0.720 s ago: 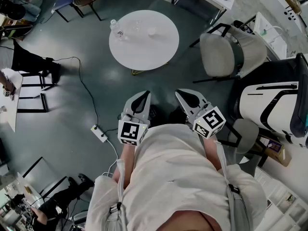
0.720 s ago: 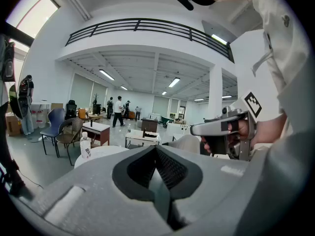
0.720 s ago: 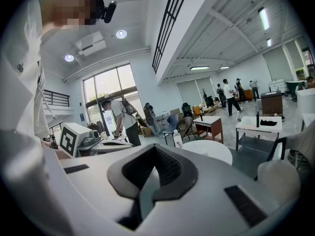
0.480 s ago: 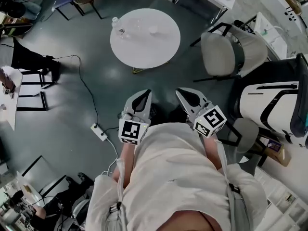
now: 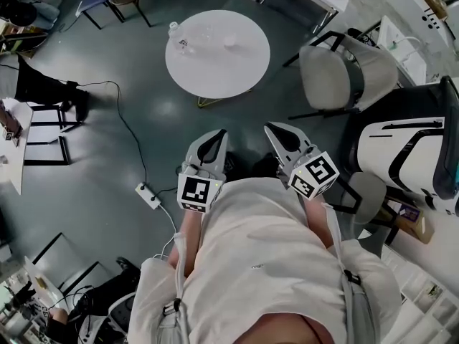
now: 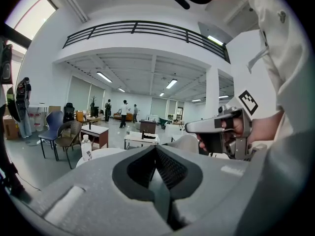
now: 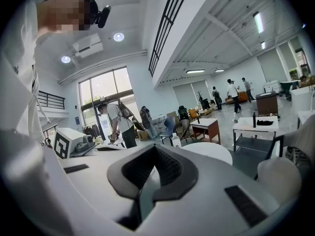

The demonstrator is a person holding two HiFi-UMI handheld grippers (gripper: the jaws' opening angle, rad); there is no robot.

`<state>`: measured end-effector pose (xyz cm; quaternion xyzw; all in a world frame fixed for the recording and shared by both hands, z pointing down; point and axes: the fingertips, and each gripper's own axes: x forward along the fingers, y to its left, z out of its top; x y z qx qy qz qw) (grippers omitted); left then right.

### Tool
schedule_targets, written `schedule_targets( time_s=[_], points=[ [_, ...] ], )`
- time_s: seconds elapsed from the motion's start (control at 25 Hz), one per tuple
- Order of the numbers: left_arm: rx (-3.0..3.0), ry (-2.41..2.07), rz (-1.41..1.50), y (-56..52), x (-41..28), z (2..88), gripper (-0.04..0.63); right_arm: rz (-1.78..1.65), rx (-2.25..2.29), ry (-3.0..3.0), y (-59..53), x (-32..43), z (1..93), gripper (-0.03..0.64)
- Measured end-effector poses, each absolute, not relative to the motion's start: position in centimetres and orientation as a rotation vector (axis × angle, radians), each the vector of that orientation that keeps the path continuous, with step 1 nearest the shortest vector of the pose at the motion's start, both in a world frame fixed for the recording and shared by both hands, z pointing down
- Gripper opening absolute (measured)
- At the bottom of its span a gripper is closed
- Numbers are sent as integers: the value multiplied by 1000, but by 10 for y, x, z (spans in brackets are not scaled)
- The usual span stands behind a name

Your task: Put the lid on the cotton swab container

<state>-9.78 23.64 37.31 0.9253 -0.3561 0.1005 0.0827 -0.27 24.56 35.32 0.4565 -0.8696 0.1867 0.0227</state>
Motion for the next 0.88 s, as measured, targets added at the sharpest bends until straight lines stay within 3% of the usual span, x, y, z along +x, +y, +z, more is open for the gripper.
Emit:
schedule_targets(
  time_s=[0.88],
  points=[
    [2750, -1006, 269, 228, -100, 373, 9, 711, 1423, -2718, 232, -7, 355, 6]
  ],
)
